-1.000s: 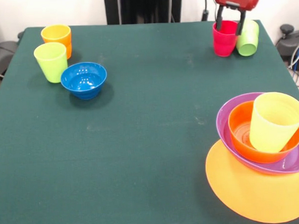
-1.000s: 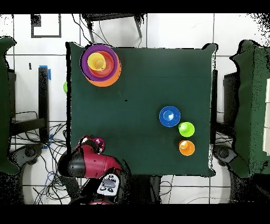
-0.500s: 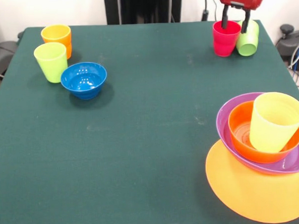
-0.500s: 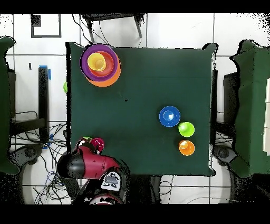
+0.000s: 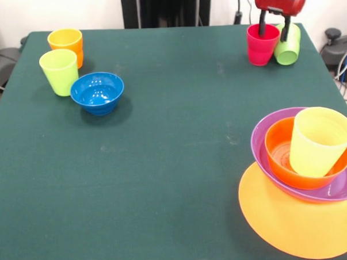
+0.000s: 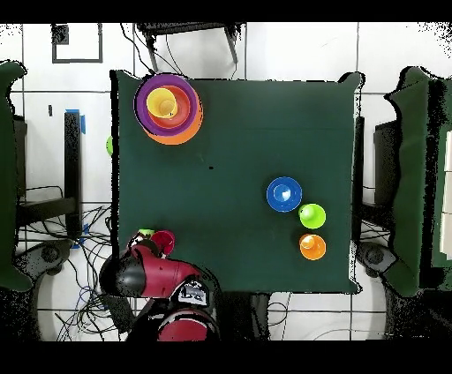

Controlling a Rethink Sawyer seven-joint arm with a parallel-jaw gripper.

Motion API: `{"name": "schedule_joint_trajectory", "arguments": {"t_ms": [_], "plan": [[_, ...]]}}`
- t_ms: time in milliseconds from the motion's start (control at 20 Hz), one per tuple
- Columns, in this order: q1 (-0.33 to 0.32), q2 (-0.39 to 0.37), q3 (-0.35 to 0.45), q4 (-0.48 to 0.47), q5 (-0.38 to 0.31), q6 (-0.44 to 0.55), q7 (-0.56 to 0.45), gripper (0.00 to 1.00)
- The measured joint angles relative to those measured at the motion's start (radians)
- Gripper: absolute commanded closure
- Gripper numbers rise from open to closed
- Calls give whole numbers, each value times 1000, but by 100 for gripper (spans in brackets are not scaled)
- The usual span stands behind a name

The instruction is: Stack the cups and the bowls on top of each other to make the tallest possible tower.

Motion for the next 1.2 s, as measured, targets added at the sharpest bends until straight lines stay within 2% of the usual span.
{"name": "schedule_joint_trajectory", "arguments": {"t_ms": [650,1200], "plan": [[-4,54,55,39,0,-83,100,0],[-4,78,64,43,1,-87,126,0]]}}
